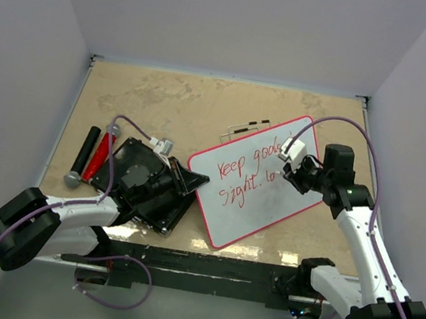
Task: Write a sentence on the whiteboard
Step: Pick up the sentence from the whiteboard.
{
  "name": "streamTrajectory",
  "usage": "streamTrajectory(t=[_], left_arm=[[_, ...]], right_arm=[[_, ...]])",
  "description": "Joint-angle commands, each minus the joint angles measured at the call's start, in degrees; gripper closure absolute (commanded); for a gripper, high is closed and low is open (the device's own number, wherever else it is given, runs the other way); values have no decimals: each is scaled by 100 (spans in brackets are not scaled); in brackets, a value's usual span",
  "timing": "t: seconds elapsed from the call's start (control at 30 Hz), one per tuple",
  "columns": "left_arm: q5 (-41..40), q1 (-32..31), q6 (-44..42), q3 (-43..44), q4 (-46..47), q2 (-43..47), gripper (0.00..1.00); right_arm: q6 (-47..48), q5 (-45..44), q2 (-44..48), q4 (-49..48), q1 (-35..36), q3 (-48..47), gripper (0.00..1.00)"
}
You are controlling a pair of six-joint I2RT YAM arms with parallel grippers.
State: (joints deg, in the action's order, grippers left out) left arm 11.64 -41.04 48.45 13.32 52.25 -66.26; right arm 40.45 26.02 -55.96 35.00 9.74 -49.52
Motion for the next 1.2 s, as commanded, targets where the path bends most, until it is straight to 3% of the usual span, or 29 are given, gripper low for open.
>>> streamTrajectory(t=[0.0,0.57,1.17], left_arm=[[242,-53,-652,-23,-479,-54,100],[234,-45,-652,-23,-461,-63,100],[251,-45,-670,13,-514,-54,100]], right_arm=[[-28,-88,-55,-152,-7,-102,100],[288,-220,-143,349,-7,65,100],[-265,-589,-187,-406,-7,-234,100]])
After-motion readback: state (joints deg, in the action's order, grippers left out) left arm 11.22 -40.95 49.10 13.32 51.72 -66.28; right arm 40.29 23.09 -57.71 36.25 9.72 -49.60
